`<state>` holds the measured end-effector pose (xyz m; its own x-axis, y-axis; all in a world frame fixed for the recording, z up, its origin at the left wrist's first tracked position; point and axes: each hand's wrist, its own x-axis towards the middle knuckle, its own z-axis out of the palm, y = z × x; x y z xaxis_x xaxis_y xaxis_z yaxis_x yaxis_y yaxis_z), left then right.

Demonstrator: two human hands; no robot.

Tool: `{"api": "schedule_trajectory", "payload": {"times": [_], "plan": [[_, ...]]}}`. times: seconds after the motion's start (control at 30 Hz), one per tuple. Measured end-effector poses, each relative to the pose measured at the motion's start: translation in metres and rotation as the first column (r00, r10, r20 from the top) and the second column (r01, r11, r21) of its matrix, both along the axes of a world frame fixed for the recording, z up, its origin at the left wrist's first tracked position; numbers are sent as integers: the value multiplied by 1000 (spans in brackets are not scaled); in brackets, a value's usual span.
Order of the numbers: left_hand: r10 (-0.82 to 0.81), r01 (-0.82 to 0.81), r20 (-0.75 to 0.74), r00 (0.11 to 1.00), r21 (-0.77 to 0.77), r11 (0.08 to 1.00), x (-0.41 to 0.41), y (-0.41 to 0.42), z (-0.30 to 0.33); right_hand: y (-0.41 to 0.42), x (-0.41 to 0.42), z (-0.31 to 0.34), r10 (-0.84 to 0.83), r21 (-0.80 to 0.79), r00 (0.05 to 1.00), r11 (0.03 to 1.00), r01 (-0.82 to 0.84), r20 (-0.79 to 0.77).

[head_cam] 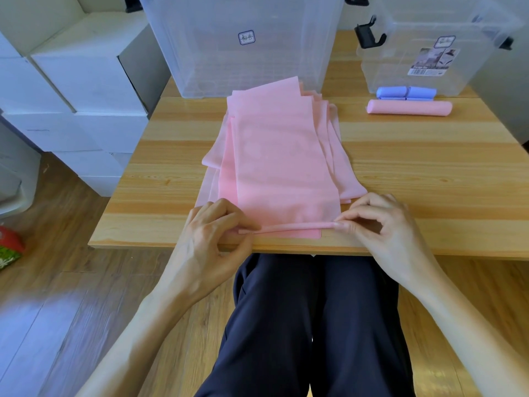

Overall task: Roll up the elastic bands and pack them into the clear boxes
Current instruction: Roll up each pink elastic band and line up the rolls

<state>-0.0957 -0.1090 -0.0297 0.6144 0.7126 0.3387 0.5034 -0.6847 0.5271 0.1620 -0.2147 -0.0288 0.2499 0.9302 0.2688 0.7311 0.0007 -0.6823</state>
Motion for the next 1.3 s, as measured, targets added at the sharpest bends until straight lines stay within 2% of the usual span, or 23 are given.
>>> {"api": "schedule_trajectory", "payload": {"times": [0.43, 0.53, 0.63, 0.8, 0.93, 1.07, 1.17, 1.3], "plan": [[46, -46, 7, 999, -22, 999, 3, 11, -5, 7, 1, -1, 18, 16, 1000, 1000, -19, 20], [53, -53, 19, 998, -35, 998, 2, 10, -2, 7, 3, 0, 41, -27, 998, 999, -40, 42], [27, -26, 21, 999, -17, 1000, 0, 8, -1, 5, 4, 1, 51, -71, 997, 996, -47, 57], [32, -33, 7, 999, 46, 998, -1, 10, -6, 2, 3, 0, 22, -38, 997, 999, -20, 70], [32, -32, 27, 999, 2, 999, -2, 12, -6, 3, 3, 1, 22, -34, 999, 999, -21, 35], [-3, 3, 3, 1000, -2, 1000, -3, 14, -2, 5, 7, 4, 63, -91, 995, 994, -56, 79], [-36, 36, -12, 999, -16, 999, -5, 12, 1, 4, 9, 6, 66, -126, 997, 990, -62, 30], [-28, 28, -22, 999, -2, 1000, -6, 10, -2, 4, 5, 7, 40, -73, 998, 996, -44, -49]]}}
